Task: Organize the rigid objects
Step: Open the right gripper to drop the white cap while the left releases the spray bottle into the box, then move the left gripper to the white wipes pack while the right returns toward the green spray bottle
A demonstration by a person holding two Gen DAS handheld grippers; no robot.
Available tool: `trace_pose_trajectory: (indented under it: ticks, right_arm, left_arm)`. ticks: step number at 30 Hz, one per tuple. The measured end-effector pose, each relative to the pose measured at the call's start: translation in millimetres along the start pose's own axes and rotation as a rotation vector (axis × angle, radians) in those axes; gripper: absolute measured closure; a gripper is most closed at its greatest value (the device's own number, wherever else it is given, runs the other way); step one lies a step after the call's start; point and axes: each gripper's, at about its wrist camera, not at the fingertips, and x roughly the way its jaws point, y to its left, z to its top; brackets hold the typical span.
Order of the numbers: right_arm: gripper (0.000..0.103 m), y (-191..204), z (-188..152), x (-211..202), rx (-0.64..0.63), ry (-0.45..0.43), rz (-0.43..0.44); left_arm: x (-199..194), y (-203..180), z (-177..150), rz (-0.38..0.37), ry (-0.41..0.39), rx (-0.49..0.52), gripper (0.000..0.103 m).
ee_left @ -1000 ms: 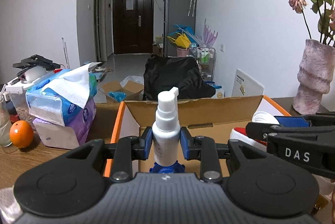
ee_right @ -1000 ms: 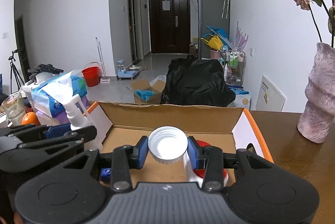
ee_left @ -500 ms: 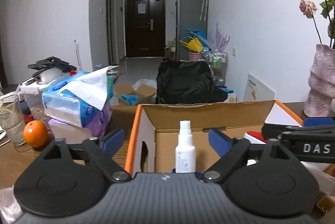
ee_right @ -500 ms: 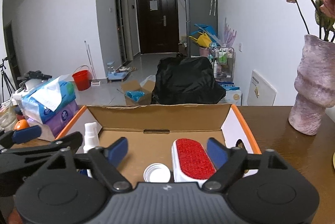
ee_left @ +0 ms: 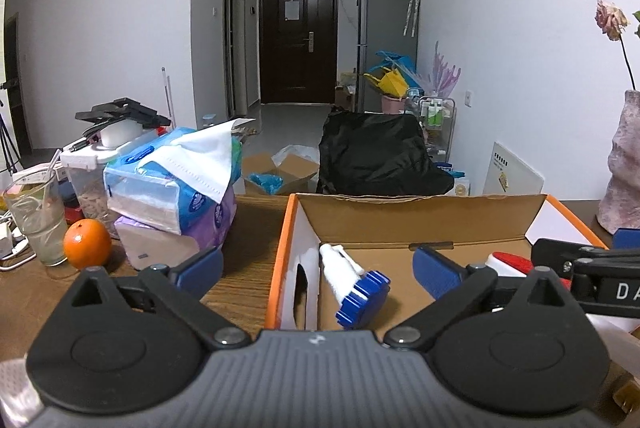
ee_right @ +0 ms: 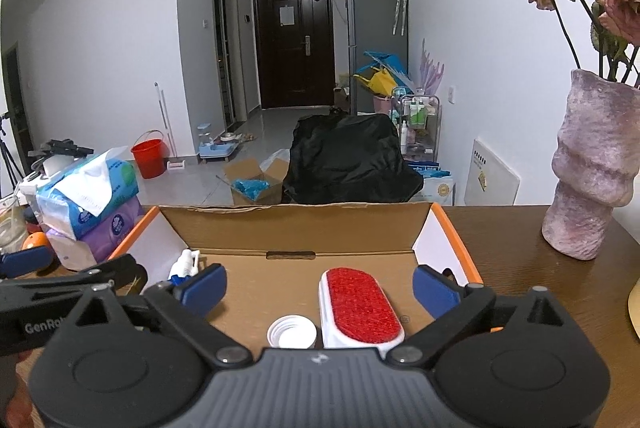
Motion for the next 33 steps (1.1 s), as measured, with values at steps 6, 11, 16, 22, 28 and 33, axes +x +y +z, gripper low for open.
trace_pose_trajectory:
  ticks: [6, 11, 16, 22, 28, 33]
  right_arm:
    - [0.003, -1, -1, -6, -0.001, -0.01, 0.0]
    - [0.003, 0, -4, -17, -0.013, -0.029, 0.001]
    - [0.003, 0, -6, -29, -0.018, -0.048, 0.003]
    - [0.003, -1, -12, -43, -0.024, -0.059, 0.002]
    - [0.003, -4, -19, -57, -0.028, -0.068, 0.002]
    - [0.003, -3, -24, -69, -0.036, -0.075, 0.003]
  left_arm:
    - [-7, 2, -1, 0.003, -0.011, -0.002, 0.0]
    - [-16, 2, -4, 0.002, -0.02, 0.004, 0.0]
    - [-27, 3, -9, 0.005, -0.03, 0.011, 0.0]
    - [-40, 6, -16, 0.008, -0.034, 0.019, 0.0]
    - [-52, 13, -25, 0.016, -0.035, 0.019, 0.0]
    - [-62, 18, -31, 0.02, -0.037, 0.018, 0.0]
